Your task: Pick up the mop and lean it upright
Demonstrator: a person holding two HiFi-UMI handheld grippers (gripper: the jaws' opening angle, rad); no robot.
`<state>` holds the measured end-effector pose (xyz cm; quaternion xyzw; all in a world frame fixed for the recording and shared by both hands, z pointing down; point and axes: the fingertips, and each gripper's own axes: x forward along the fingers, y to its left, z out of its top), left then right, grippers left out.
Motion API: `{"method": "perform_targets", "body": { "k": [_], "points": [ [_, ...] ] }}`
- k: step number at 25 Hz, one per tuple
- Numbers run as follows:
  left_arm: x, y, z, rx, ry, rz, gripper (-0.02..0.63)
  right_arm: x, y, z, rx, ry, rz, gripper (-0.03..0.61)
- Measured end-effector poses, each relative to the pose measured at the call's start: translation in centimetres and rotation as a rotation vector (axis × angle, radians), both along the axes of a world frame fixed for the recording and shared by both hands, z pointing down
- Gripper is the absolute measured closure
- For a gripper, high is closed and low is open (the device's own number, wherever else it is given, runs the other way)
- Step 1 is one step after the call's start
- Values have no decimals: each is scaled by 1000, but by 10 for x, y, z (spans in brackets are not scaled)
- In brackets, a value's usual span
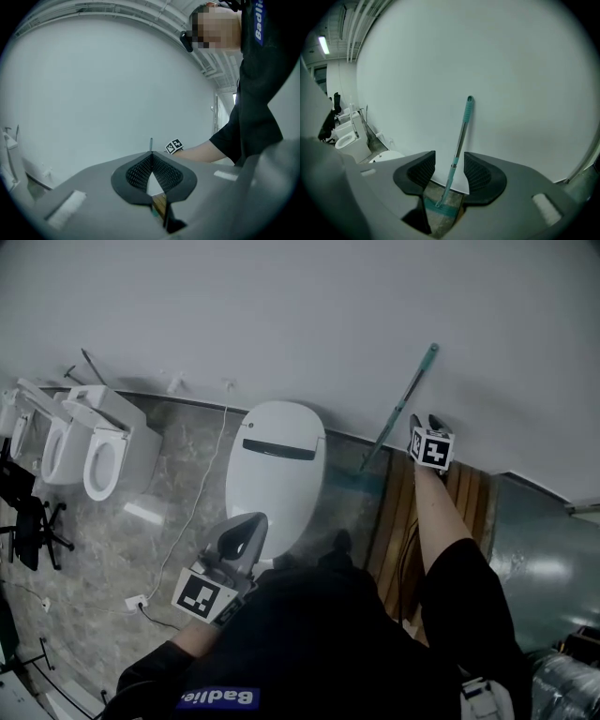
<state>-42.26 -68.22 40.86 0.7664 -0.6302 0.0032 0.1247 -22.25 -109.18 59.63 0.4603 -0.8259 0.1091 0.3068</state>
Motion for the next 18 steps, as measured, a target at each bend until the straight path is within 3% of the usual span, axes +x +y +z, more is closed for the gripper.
{"method": "perform_targets", "body": {
  "k": [10,18],
  "points": [
    [2,7,-23,117,57,171,594,-6,113,-50,65,-99,-9,396],
    [28,15,-9,119,84,326,595,-1,206,-77,91,-177,-23,444]
  ]
}}
